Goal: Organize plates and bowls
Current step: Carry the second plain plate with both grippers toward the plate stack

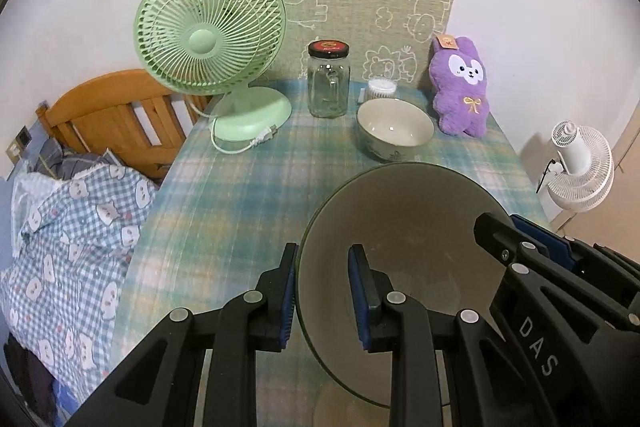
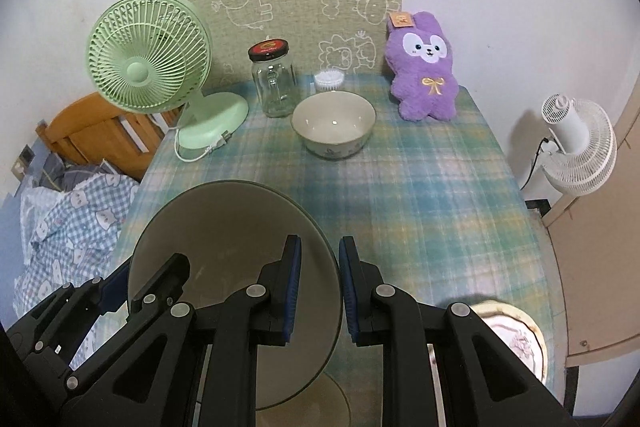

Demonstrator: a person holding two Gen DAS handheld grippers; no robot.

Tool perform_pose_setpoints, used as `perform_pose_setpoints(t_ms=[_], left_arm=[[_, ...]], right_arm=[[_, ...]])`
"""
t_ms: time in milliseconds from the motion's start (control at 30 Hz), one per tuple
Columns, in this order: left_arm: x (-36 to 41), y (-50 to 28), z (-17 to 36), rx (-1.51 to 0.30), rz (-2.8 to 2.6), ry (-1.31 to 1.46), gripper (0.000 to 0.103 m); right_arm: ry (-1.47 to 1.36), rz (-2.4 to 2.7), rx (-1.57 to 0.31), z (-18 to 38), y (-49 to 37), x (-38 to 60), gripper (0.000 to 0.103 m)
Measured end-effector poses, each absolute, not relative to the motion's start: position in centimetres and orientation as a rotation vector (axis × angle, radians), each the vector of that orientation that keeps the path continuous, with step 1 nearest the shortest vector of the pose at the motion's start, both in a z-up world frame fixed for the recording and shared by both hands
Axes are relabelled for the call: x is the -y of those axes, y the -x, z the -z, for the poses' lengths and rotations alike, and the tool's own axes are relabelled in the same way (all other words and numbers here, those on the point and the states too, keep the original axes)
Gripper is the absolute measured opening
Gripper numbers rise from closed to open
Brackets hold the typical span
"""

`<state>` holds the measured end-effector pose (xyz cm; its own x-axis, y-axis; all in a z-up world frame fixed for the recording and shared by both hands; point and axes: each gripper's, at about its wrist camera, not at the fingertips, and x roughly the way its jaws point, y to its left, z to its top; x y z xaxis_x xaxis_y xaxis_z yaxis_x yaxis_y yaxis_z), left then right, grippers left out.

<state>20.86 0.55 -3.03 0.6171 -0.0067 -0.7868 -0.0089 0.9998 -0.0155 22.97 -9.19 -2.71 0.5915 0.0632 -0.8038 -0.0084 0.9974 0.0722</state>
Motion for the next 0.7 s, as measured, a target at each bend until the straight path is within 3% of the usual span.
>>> perform_pose_setpoints(t_ms=[700], left_arm=[[0.9,-14.2,8.6,-1.015,-0.073,0.031,0.023]], right_arm=[[-0.037,-0.078,-1.053,8.3,-16.1,10.5,0.023]])
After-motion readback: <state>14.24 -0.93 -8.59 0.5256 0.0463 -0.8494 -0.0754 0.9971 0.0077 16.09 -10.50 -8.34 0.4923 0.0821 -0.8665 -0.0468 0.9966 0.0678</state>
